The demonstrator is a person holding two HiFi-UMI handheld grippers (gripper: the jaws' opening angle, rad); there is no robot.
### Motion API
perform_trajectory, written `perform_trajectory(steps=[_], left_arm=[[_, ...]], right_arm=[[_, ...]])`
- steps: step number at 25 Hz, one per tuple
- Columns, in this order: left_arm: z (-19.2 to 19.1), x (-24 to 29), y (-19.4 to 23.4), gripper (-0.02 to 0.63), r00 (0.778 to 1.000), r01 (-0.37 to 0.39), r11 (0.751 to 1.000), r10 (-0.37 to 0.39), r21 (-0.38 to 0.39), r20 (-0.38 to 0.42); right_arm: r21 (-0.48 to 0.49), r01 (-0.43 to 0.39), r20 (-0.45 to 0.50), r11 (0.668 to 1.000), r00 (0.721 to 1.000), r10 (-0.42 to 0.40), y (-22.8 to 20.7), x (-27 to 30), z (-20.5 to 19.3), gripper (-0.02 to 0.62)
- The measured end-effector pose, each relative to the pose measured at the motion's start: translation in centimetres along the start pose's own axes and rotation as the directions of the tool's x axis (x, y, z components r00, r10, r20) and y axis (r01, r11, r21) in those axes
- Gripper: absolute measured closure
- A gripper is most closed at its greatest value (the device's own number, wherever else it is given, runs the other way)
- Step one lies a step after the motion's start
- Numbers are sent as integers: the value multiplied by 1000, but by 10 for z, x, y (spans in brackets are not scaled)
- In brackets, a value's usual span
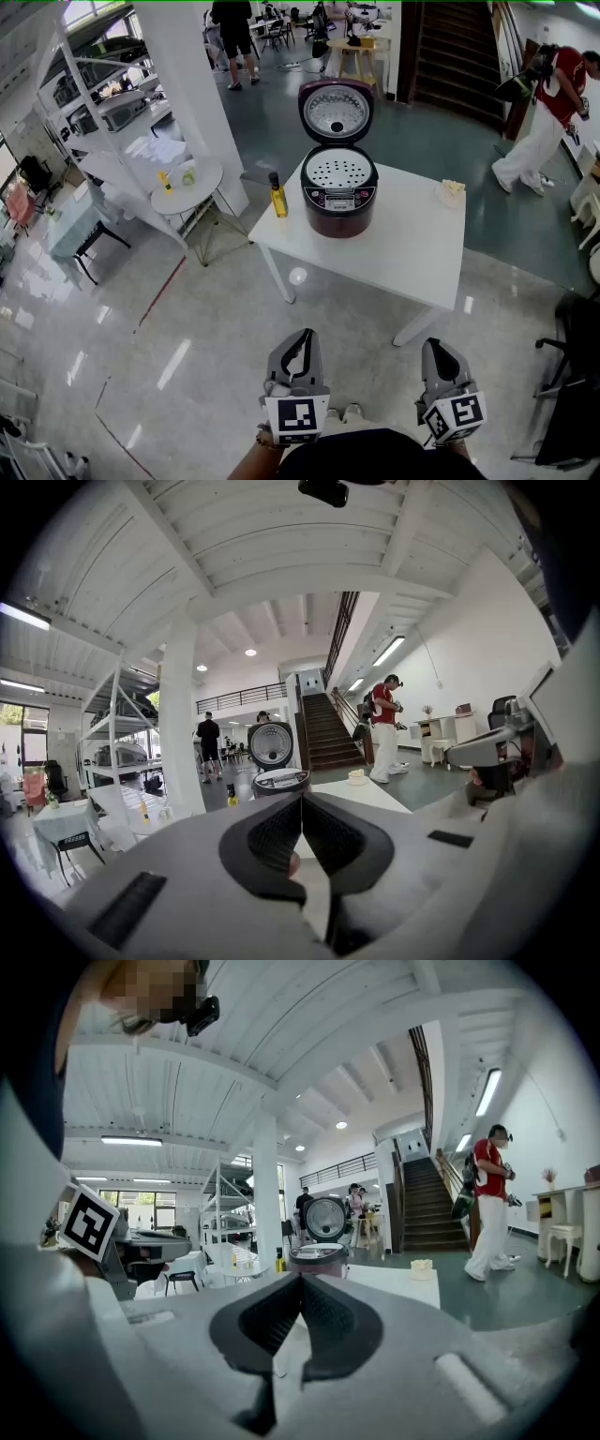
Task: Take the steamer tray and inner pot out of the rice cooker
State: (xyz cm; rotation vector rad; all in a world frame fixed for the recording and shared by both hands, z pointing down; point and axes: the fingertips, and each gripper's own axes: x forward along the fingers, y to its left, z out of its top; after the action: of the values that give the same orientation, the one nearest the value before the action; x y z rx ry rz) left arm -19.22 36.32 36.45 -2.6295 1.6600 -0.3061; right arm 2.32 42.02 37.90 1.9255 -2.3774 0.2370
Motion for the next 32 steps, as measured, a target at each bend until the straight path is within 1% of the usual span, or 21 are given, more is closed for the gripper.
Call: perform_trajectory(steps=[8,12,14,16,18,19,21,22,24,25,26,28,29,30,32], left_arm=[[-11,6,8,604,1000,-13,1000,12,-15,-25],[-7,7,11,604,1000,-23,1000,23,-16,-21],[-5,8,7,604,1000,2,1000,-2,-18,-3],[-2,8,-1,604,999,50,999,-49,-22,22],[-3,10,-7,604,997,75,997,-74,-32,28],[-3,11,-7,603,997,73,996,-72,-46,30],[2,14,-5,600,998,60,995,-57,-79,40],[5,16,-4,598,997,65,993,-60,-95,54],[10,18,-7,594,993,93,988,-82,-125,89],[10,20,-10,581,990,110,984,-97,-137,102],[10,22,-13,540,987,127,981,-111,-144,113],[10,28,-20,381,984,147,979,-130,-141,123],[9,31,-22,316,984,148,981,-134,-125,118],[7,34,-24,266,985,149,984,-138,-103,106],[7,39,-30,197,985,156,984,-149,-83,82]], right_arm=[[-15,-9,-6,1000,1000,9,0,10,1,594],[-23,-10,-10,1000,1000,10,-1,13,-1,594],[-41,7,4,999,1000,-7,-4,14,0,594],[-60,23,18,998,1000,-22,-6,16,4,594],[-58,15,23,998,1000,-13,-7,17,4,592],[-54,1,22,999,1000,0,-7,18,2,573],[-52,-27,23,998,999,29,-7,21,2,476],[-53,-39,27,998,999,40,-7,23,4,453],[-64,-60,29,996,998,62,-8,28,4,378],[-72,-68,29,995,997,70,-9,30,4,341],[-78,-75,29,994,997,77,-11,32,4,311],[-88,-89,28,992,995,91,-15,36,5,294],[-94,-95,27,991,995,98,-17,39,6,280],[-98,-103,25,990,994,106,-19,41,5,271],[-103,-121,25,987,992,124,-24,45,2,268]])
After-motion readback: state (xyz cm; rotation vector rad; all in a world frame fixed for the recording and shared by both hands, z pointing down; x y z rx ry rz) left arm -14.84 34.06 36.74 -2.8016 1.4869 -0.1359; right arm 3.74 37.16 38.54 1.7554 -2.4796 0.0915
